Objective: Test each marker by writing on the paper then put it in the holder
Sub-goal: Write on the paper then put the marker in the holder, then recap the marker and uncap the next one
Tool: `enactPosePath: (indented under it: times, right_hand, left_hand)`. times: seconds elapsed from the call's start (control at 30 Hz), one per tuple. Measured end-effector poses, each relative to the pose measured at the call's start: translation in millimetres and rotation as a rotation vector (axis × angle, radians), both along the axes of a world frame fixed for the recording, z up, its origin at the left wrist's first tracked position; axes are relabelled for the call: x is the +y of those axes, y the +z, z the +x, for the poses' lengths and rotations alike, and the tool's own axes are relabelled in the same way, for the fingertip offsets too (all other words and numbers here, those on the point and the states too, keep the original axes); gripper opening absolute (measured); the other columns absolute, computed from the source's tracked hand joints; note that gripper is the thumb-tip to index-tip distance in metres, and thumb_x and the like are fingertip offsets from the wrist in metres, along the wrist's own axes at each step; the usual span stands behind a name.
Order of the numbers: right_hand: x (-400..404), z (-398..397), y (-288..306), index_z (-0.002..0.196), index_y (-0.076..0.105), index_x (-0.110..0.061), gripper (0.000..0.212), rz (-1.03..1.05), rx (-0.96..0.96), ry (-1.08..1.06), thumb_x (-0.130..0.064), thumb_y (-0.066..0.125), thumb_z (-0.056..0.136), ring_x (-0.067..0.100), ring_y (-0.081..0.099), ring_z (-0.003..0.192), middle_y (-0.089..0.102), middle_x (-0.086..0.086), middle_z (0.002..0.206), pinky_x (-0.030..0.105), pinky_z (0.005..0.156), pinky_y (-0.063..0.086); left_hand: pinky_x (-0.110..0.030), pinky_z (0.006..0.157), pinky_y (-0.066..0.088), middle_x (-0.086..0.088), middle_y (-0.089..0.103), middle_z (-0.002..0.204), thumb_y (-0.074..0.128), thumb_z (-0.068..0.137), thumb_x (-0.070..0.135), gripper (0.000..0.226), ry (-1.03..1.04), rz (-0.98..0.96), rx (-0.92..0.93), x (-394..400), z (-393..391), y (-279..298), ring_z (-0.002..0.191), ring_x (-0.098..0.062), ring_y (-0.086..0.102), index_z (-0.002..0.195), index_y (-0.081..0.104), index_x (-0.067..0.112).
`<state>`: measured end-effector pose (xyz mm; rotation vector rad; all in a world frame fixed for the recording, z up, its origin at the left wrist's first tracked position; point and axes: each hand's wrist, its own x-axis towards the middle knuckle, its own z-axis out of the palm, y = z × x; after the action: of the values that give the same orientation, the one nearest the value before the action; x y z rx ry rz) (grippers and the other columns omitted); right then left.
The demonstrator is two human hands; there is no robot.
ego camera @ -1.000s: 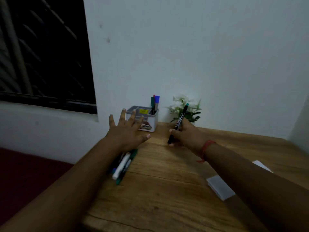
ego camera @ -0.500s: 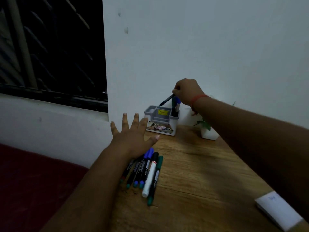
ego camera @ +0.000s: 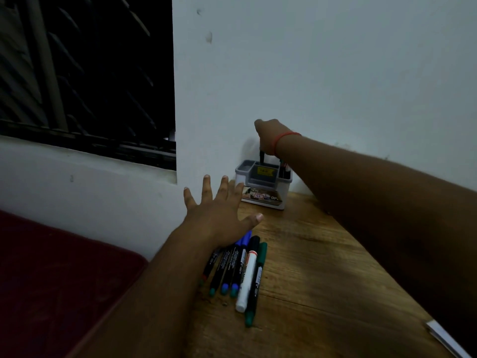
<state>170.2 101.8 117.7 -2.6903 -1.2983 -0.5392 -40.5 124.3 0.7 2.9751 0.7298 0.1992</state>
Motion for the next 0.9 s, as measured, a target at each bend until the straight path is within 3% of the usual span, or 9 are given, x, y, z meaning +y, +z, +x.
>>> enactPosePath:
  times: [0.1,0.3,0.47,0.53,0.63,0.77,0.9]
  right_hand:
    - [-7.2,-2.6,-1.2,0.135,0.040,-0.001,0.047,0.101,-0.019,0.048,0.011,0.047,0.090,0.029,0.052,0.088,0.055,0.023,0.118,0.036,0.073,0.044]
    - [-63.0,-20.7,-10.0,0.135,0.048,-0.008,0.041,0.283,-0.098,0.242,-0.001,0.058,0.096,0.031,0.060,0.103,0.053,0.016,0.128,0.039,0.089,0.051]
    - [-147.1,-55.6,-47.8,0.129,0.053,-0.013,0.035,0.263,-0.046,0.363,-0.016,0.063,0.096,0.022,0.062,0.100,0.057,0.007,0.123,0.036,0.086,0.052]
    - [-179.6,-69.8,-65.9,0.129,0.053,-0.017,0.035,0.210,-0.014,0.353,-0.021,0.064,0.096,0.016,0.060,0.097,0.056,0.001,0.121,0.035,0.083,0.053]
    - [-218.1,-85.7,-86.7,0.131,0.052,-0.022,0.036,0.145,0.068,0.324,-0.028,0.062,0.097,0.008,0.056,0.093,0.053,-0.006,0.121,0.028,0.081,0.051]
    - [-260.3,-100.4,-99.7,0.131,0.051,-0.028,0.036,0.096,0.097,0.304,-0.038,0.059,0.097,0.003,0.058,0.092,0.053,-0.012,0.124,0.027,0.079,0.053]
    - [-298.9,-111.4,-98.1,0.128,0.052,-0.032,0.036,0.113,0.121,0.318,-0.044,0.058,0.095,-0.001,0.059,0.091,0.053,-0.017,0.119,0.011,0.072,0.044]
  left_hand:
    - [-0.069,0.111,-0.015,0.003,-0.026,0.163,0.017,0.085,0.084,0.090,-0.002,0.000,-0.003,2.5,0.6,-2.1,0.145,-0.031,-0.033,0.155,-0.017,0.038]
    - [-0.068,0.113,-0.014,0.004,-0.020,0.165,0.020,0.087,0.083,0.086,-0.037,-0.016,-0.021,5.5,3.3,-4.2,0.147,-0.030,-0.030,0.156,-0.009,0.041]
    - [-0.063,0.116,-0.013,0.008,0.000,0.167,0.036,0.094,0.070,0.066,-0.169,-0.081,-0.097,-3.1,1.7,-0.7,0.152,-0.021,-0.014,0.153,0.023,0.045]
    - [-0.062,0.118,-0.010,0.011,0.020,0.164,0.046,0.095,0.062,0.050,-0.233,-0.116,-0.138,-9.5,0.0,2.2,0.153,-0.016,0.002,0.141,0.047,0.042]
    - [-0.059,0.119,0.001,0.012,0.049,0.130,0.057,0.093,0.054,0.026,-0.312,-0.099,-0.197,-16.4,-0.3,2.3,0.139,-0.019,0.029,0.106,0.065,0.033]
    - [-0.047,0.108,0.028,0.007,0.050,0.107,0.064,0.088,0.050,0.025,-0.381,-0.061,-0.221,-19.8,1.5,-1.6,0.109,-0.014,0.037,0.082,0.063,0.026]
    - [-0.040,0.099,0.031,0.003,0.049,0.102,0.063,0.082,0.051,0.029,-0.379,-0.003,-0.182,-24.1,4.8,-1.9,0.103,-0.013,0.035,0.072,0.059,0.025]
